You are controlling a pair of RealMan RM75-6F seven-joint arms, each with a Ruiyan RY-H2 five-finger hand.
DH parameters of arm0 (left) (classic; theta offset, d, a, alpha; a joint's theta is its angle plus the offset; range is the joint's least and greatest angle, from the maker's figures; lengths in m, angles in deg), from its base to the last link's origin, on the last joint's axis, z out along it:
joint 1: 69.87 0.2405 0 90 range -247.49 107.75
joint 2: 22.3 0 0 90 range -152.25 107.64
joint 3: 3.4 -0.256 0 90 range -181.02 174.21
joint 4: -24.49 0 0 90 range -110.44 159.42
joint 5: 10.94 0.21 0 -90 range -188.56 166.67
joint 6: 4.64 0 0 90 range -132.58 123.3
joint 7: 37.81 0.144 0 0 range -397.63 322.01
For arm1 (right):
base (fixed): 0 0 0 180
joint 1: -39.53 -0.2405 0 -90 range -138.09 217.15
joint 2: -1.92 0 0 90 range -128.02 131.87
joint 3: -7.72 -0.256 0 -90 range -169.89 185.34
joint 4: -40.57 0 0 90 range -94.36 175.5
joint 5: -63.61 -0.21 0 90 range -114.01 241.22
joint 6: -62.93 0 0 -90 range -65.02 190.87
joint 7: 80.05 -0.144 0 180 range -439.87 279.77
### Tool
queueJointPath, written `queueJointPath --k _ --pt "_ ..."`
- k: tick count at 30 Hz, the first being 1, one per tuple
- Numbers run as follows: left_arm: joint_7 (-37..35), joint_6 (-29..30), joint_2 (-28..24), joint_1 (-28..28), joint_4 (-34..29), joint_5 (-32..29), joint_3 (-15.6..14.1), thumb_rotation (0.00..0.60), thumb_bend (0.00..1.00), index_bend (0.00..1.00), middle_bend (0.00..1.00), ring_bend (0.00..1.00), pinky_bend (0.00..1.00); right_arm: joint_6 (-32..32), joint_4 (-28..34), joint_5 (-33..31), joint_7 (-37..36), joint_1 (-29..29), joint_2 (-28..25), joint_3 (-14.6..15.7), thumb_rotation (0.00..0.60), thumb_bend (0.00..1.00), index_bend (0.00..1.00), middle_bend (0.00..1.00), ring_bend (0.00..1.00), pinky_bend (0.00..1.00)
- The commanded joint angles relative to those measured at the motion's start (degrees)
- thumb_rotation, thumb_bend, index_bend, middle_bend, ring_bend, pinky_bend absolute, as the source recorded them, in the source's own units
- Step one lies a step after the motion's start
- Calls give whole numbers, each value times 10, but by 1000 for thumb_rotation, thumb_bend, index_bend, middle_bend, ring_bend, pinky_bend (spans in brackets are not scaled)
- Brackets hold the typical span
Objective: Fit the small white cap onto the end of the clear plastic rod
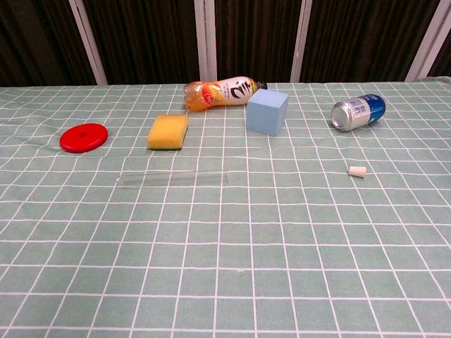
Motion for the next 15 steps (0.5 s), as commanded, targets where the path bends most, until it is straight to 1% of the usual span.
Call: queueJointPath --k 1,8,12,15 --pt "3 -2 0 1 0 -1 0 600 167 77 67 0 0 2 -2 1 -2 2 2 -2 600 348 0 0 0 0" --pt "10 -8 8 -2 -7 -2 5 600 166 77 68 0 0 -2 1 -2 -10 5 1 -8 600 349 0 0 0 0" --pt "30 -12 13 -8 -24 -4 14 600 166 83 75 0 0 -8 4 -4 -17 5 -1 -9 600 348 0 0 0 0" --pt "65 -21 21 -20 -51 -15 28 600 166 92 86 0 0 -14 6 -7 -23 4 -1 -11 600 348 0 0 0 0"
